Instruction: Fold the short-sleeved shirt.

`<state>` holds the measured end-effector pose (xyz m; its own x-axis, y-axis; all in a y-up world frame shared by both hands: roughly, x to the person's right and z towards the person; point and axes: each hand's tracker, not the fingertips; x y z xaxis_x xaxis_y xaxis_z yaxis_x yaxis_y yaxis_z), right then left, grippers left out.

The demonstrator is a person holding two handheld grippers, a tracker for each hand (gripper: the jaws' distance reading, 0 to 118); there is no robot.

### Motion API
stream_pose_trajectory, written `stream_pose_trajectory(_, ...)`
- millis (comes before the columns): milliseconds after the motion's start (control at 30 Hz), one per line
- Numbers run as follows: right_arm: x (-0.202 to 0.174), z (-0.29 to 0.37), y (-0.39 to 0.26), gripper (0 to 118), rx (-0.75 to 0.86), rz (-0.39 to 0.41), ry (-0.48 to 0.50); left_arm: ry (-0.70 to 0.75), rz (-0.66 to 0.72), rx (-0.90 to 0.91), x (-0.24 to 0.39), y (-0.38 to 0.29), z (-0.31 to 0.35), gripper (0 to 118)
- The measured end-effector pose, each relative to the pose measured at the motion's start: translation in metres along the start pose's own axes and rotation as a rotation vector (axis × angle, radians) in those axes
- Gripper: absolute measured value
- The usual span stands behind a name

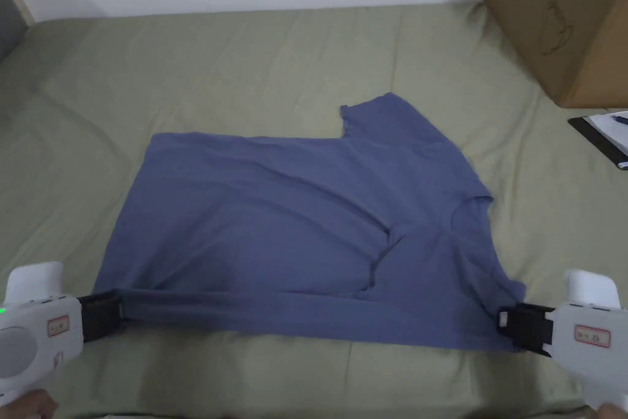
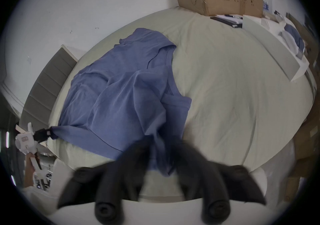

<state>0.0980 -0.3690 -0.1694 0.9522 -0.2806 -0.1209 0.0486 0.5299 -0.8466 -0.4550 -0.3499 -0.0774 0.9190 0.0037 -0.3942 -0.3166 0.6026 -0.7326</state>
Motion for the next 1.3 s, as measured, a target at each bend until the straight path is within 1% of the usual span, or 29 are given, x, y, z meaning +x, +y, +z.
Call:
stream_pose_trajectory(33, -0.002, 0.000, 0.002, 90, -0.004, 0.030, -0.028, -0.003, 0.007, 0.012, 0.000, 0.000, 0.005, 98)
stream_pose_trajectory(67, -0.004, 0.002, 0.003, 101, -0.004, 0.051, -0.055, -0.028, 0.021, 0.033, 0.001, 0.000, 0.012, 98)
stream_pose_trajectory(200, -0.011, 0.021, 0.005, 97, 0.037, 0.086, -0.077, -0.065, 0.030, 0.059, 0.001, -0.004, 0.037, 98)
stream_pose_trajectory(233, -0.015, 0.028, 0.005, 94, 0.053, 0.100, -0.075, -0.079, 0.026, 0.074, 0.003, -0.006, 0.044, 97)
stream_pose_trajectory(267, -0.019, 0.036, 0.004, 82, 0.075, 0.117, -0.066, -0.094, 0.026, 0.081, 0.000, -0.010, 0.050, 93)
stream_pose_trajectory(300, -0.021, 0.044, 0.003, 65, 0.099, 0.133, -0.047, -0.106, 0.028, 0.084, 0.001, -0.012, 0.056, 85)
stream_pose_trajectory(333, -0.026, 0.052, 0.002, 45, 0.110, 0.136, -0.034, -0.114, 0.028, 0.092, 0.001, -0.016, 0.063, 70)
stream_pose_trajectory(367, -0.030, 0.059, 0.000, 17, 0.119, 0.141, -0.023, -0.113, 0.026, 0.093, 0.002, -0.020, 0.068, 44)
stream_pose_trajectory(400, -0.035, 0.063, -0.002, 6, 0.125, 0.145, -0.014, -0.107, 0.024, 0.097, 0.002, -0.026, 0.072, 27)
stream_pose_trajectory(433, -0.038, 0.067, -0.004, 4, 0.131, 0.148, 0.000, -0.096, 0.025, 0.104, 0.002, -0.032, 0.075, 15)
stream_pose_trajectory(467, -0.040, 0.068, -0.007, 1, 0.143, 0.149, 0.017, -0.088, 0.026, 0.105, 0.002, -0.037, 0.075, 0)
stream_pose_trajectory(500, -0.043, 0.069, -0.010, 0, 0.138, 0.140, 0.022, -0.090, 0.038, 0.097, 0.000, -0.042, 0.074, 0)
stream_pose_trajectory(533, -0.047, 0.067, -0.010, 0, 0.108, 0.132, 0.019, -0.129, 0.069, 0.066, -0.008, -0.048, 0.062, 0)
stream_pose_trajectory(567, -0.047, 0.063, -0.011, 0, 0.093, 0.139, 0.017, -0.167, 0.092, 0.021, -0.013, -0.051, 0.054, 0)
stream_pose_trajectory(633, -0.048, 0.056, -0.014, 0, 0.071, 0.156, 0.015, -0.169, 0.111, -0.050, -0.019, -0.052, 0.045, 0)
stream_pose_trajectory(700, -0.049, 0.051, -0.015, 0, 0.059, 0.160, 0.003, -0.073, 0.078, 0.043, -0.023, -0.049, 0.045, 0)
stream_pose_trajectory(767, -0.045, 0.052, -0.015, 0, 0.059, 0.133, 0.008, -0.051, 0.071, 0.086, -0.029, -0.037, 0.046, 0)
stream_pose_trajectory(800, -0.042, 0.052, -0.014, 0, 0.056, 0.115, 0.018, -0.058, 0.073, 0.109, -0.030, -0.033, 0.046, 9)
stream_pose_trajectory(833, -0.039, 0.051, -0.014, 0, 0.057, 0.104, 0.020, -0.063, 0.061, 0.108, -0.034, -0.027, 0.044, 30)
stream_pose_trajectory(867, -0.036, 0.051, -0.013, 0, 0.057, 0.096, 0.015, -0.062, 0.051, 0.108, -0.034, -0.020, 0.040, 69)
stream_pose_trajectory(900, -0.034, 0.050, -0.012, 0, 0.053, 0.090, 0.004, -0.061, 0.040, 0.103, -0.034, -0.014, 0.033, 92)
stream_pose_trajectory(933, -0.032, 0.050, -0.012, 0, 0.053, 0.086, -0.010, -0.064, 0.029, 0.092, -0.031, -0.008, 0.026, 101)
stream_pose_trajectory(1033, -0.024, 0.051, -0.013, 0, 0.051, 0.067, -0.018, -0.069, 0.004, 0.066, -0.025, 0.001, 0.004, 101)
stream_pose_trajectory(1067, -0.021, 0.051, -0.014, 0, 0.051, 0.059, -0.020, -0.076, 0.000, 0.034, -0.017, 0.003, -0.003, 92)
stream_pose_trajectory(1100, -0.018, 0.050, -0.016, 0, 0.048, 0.053, -0.021, -0.098, 0.008, -0.003, -0.016, 0.004, -0.012, 65)
stream_pose_trajectory(1133, -0.015, 0.049, -0.017, 0, 0.040, 0.048, -0.024, -0.098, 0.045, -0.033, -0.015, 0.004, -0.018, 21)
stream_pose_trajectory(1167, -0.014, 0.048, -0.019, 0, 0.035, 0.048, -0.025, -0.112, 0.074, -0.062, -0.014, 0.004, -0.024, 2)
stream_pose_trajectory(1233, -0.011, 0.045, -0.024, 0, 0.018, 0.054, -0.026, -0.120, 0.100, -0.094, -0.006, -0.001, -0.030, 2)
stream_pose_trajectory(1300, -0.010, 0.043, -0.029, 0, 0.012, 0.073, -0.011, -0.117, 0.081, -0.087, -0.002, -0.006, -0.030, 2)
